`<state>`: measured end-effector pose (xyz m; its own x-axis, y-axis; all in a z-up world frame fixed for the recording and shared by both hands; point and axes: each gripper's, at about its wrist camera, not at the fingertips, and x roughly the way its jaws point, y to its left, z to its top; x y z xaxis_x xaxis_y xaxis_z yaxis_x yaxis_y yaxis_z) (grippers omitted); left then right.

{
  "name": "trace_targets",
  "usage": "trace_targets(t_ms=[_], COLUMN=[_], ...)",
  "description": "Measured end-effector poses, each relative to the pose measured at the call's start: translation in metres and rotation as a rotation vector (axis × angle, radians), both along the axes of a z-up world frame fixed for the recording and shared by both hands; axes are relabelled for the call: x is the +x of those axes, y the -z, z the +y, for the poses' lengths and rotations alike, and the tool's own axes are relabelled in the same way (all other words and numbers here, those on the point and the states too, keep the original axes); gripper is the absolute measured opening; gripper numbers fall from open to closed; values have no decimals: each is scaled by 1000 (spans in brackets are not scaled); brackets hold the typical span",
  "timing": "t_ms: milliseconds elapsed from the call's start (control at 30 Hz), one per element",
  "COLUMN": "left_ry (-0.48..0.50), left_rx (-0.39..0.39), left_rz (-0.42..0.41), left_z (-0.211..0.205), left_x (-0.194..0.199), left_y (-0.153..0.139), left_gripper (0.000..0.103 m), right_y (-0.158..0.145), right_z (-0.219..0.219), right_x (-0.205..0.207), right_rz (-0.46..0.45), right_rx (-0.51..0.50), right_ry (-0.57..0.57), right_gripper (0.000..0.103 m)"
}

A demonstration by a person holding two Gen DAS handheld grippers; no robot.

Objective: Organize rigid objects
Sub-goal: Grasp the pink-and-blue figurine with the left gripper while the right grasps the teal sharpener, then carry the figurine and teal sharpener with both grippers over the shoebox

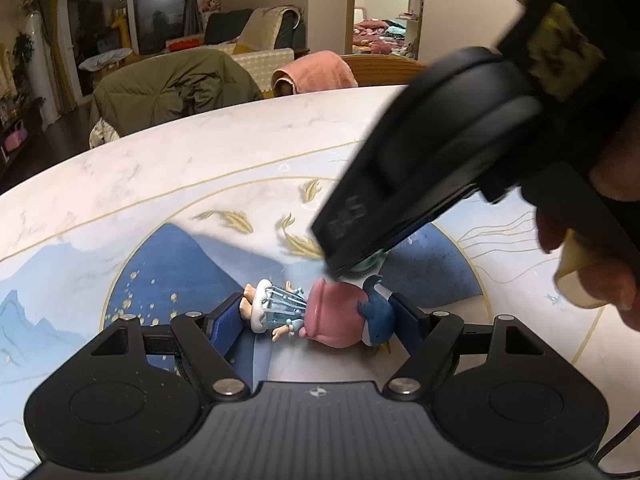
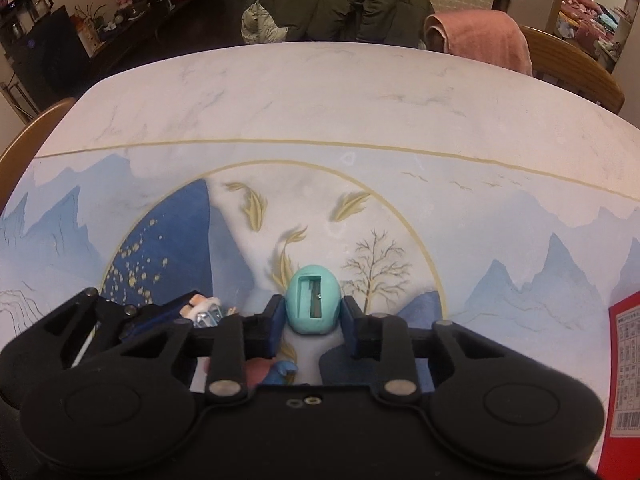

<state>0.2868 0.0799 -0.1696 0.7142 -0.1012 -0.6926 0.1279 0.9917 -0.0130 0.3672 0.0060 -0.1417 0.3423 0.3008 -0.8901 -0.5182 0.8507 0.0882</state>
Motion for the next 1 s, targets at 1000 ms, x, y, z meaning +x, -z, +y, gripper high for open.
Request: trace_targets(t_ms=[1000], left_ry=[-24], left_rx=[-144], left_rz=[-43], left_z=[-52], left_x=[-83], left_y=[-104], left_gripper=[77], right_y=[-83], right_z=[-147], right_x=[-100], right_rz=[-6], right_rx=[193], right_ry=[89], right_gripper=[29])
